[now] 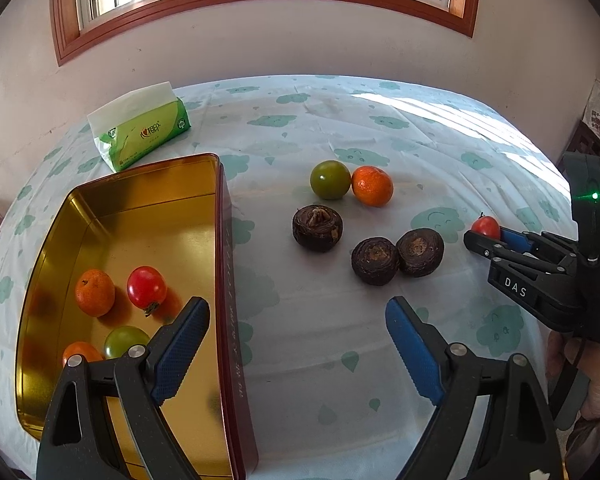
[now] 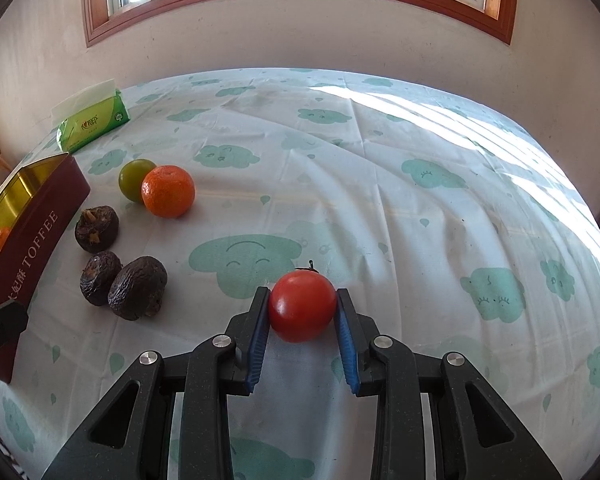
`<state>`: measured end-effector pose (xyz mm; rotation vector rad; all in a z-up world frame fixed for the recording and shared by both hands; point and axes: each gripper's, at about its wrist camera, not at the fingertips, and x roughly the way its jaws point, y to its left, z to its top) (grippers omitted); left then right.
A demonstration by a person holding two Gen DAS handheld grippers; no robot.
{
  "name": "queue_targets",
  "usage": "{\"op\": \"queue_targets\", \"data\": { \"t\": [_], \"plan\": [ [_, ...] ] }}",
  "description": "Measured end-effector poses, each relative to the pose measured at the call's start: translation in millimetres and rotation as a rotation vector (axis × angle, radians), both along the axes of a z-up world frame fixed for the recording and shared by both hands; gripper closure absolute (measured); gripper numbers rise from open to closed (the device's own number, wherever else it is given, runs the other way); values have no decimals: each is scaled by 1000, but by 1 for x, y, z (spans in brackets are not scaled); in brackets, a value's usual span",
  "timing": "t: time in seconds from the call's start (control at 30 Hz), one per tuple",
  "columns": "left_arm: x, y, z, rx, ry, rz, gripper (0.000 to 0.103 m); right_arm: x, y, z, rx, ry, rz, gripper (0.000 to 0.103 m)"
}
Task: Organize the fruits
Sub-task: 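Move the open left tool toward the dark brown dried fruits, then close the left tool around a dark brown dried fruit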
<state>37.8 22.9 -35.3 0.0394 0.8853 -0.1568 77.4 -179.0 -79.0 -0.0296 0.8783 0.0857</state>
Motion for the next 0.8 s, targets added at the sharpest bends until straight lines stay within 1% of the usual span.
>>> {"op": "queue_targets", "data": {
  "t": [0.13,0.27,0.43,0.5,0.57,0.63,0.73,0.8],
  "plan": [
    [-5,4,5,-6,-23,-5,16,0,0,0,0,0,0,70],
    [-4,1,4,-10,-9,-26,18,0,0,0,0,0,0,70],
    [4,-11,2,50,-9,-6,18,0,-1,0,7,0,0,70],
    [5,-12,5,56,-13,2,19,0,-2,0,16,0,-1,70],
    [4,-16,11,64,-39,-16,26,0,-2,0,26,0,-1,70],
    [4,-21,15,80,-58,-28,26,0,-4,0,38,0,-1,70],
    [11,-30,13,74,-33,-56,26,-1,-6,0,56,0,-1,70],
    [15,-38,8,75,-19,-73,29,0,-8,0,70,0,-2,70]
  ]
}}
